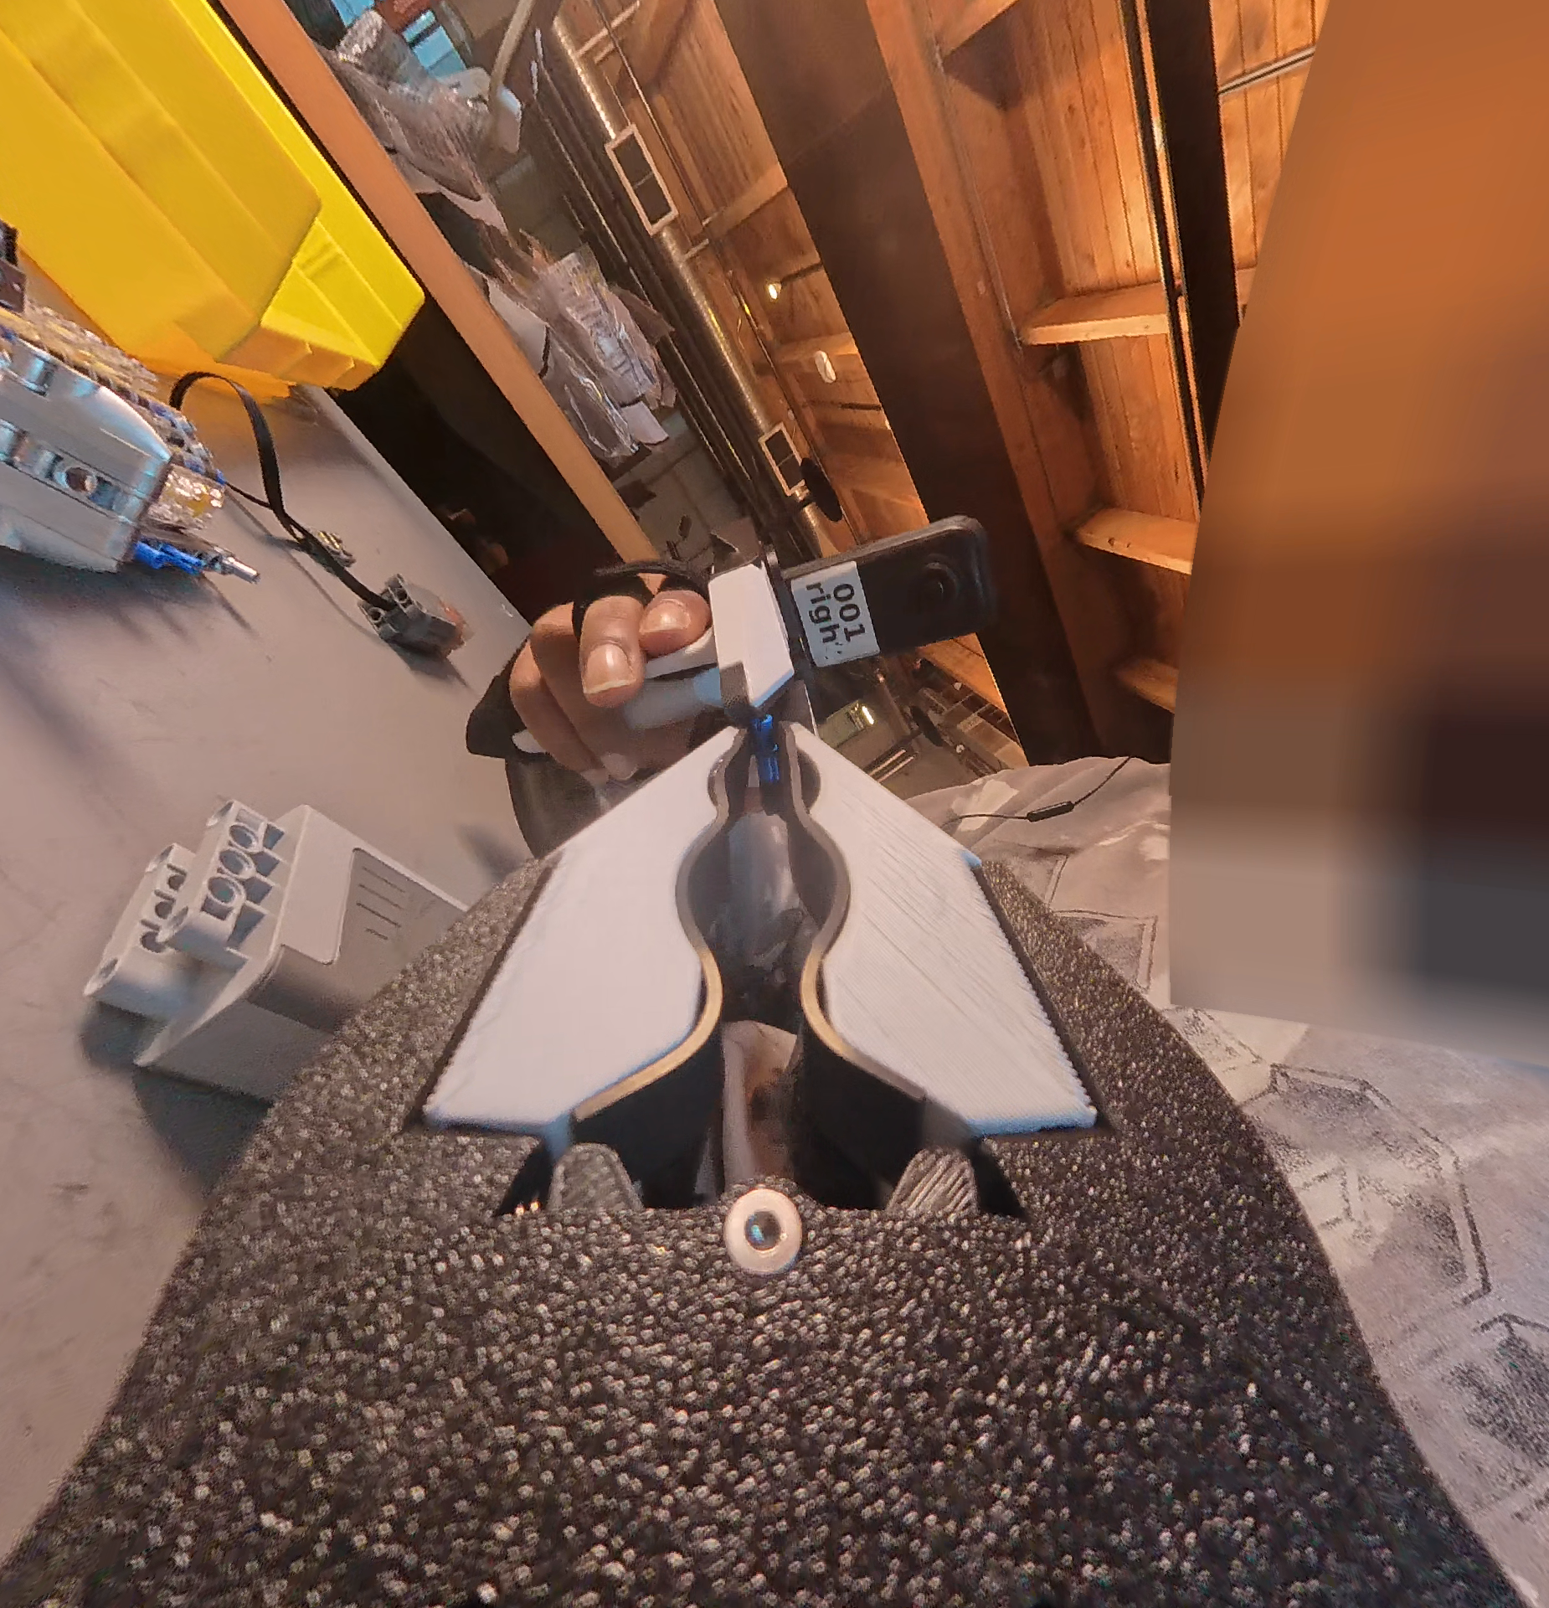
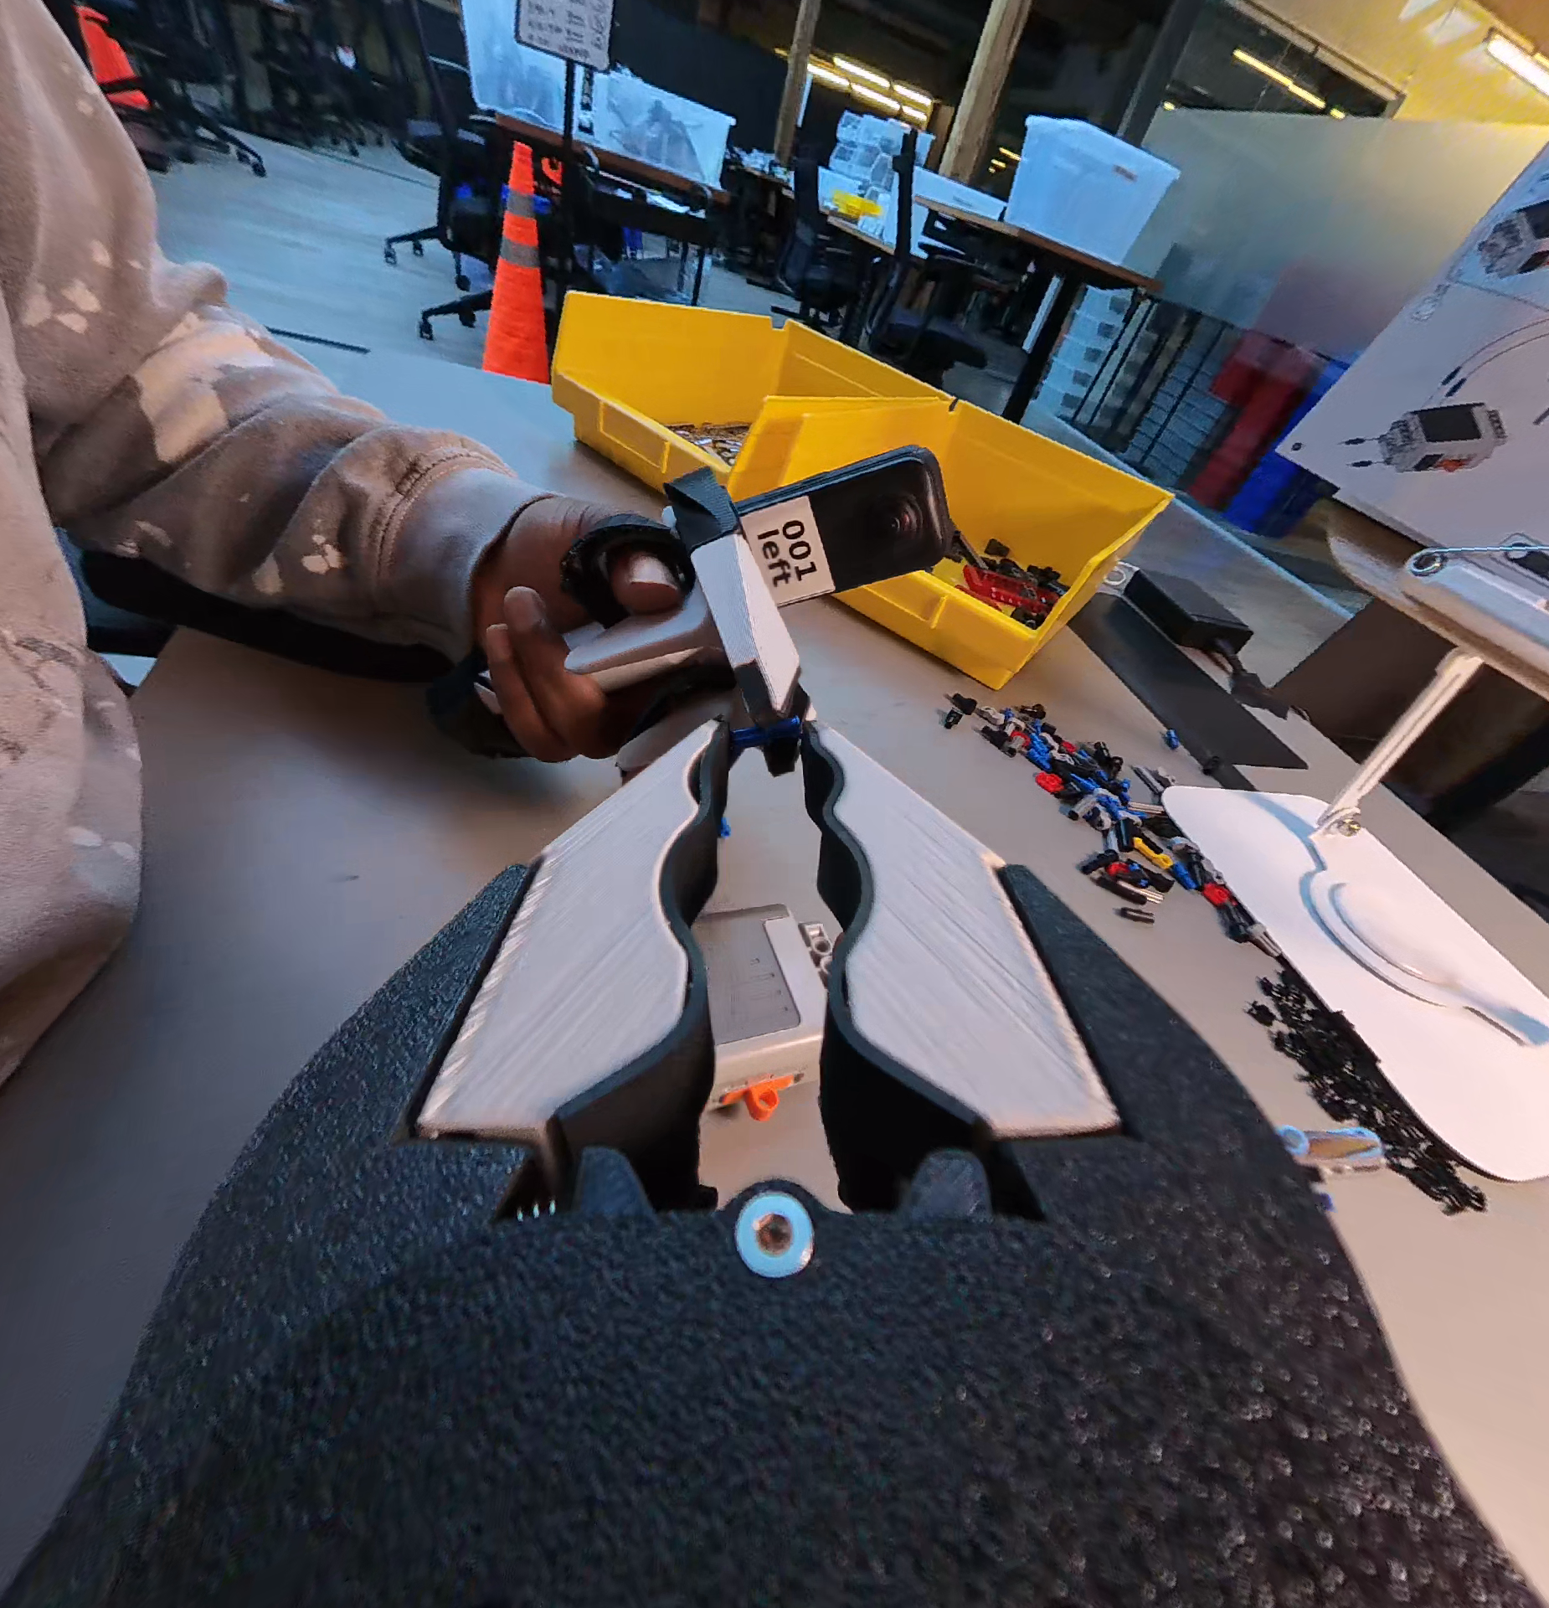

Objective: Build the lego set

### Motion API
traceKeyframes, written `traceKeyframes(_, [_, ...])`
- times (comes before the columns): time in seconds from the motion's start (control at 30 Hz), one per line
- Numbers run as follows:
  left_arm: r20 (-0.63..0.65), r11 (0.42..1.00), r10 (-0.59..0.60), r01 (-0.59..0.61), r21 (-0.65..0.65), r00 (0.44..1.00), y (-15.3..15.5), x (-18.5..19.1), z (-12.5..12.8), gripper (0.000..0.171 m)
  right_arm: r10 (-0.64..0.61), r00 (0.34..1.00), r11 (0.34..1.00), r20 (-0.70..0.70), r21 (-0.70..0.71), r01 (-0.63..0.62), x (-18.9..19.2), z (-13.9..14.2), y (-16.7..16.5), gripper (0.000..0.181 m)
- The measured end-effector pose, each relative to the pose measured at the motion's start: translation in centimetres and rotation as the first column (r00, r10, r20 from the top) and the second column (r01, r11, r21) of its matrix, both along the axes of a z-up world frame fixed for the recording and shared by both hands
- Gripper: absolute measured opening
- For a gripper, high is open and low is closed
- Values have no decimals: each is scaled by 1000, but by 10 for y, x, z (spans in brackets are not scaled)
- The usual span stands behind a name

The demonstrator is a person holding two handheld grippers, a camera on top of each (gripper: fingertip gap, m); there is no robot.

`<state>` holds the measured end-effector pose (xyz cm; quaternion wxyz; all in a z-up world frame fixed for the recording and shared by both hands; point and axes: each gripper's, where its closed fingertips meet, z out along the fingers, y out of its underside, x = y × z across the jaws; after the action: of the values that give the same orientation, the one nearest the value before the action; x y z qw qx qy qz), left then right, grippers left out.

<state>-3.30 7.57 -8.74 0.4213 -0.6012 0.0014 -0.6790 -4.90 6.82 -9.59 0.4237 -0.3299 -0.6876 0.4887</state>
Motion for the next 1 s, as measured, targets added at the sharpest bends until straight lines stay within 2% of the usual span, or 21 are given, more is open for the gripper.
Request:
traceKeyframes(0.13, [42,1000,4,-3,-11,999,1,-1,2,4,-7,1000,1000,-12,-27,7,0,3,5,14])
traceKeyframes(0.3, [119,996,82,-78,-39,989,9,-11,3,4,-58,996,998,-60,-32,56,-1,12,16,7])
traceKeyframes(0.4, [157,994,107,-100,-50,982,11,-14,5,3,-75,995,997,-73,31,77,-4,9,14,9])
traceKeyframes(0.5, [161,995,98,-91,-49,982,10,-10,5,4,-111,989,990,-95,79,119,-11,6,15,7])
traceKeyframes(0.7, [184,995,94,-85,-56,978,9,-11,7,3,-115,987,989,-109,81,124,-11,7,15,5])
traceKeyframes(0.83, [182,996,85,-77,-52,980,9,-12,8,4,-101,991,994,-89,39,105,-11,8,15,4])
traceKeyframes(1.0, [100,994,108,-109,5,989,8,-14,9,4,-89,993,996,-83,-26,88,-6,12,18,4])
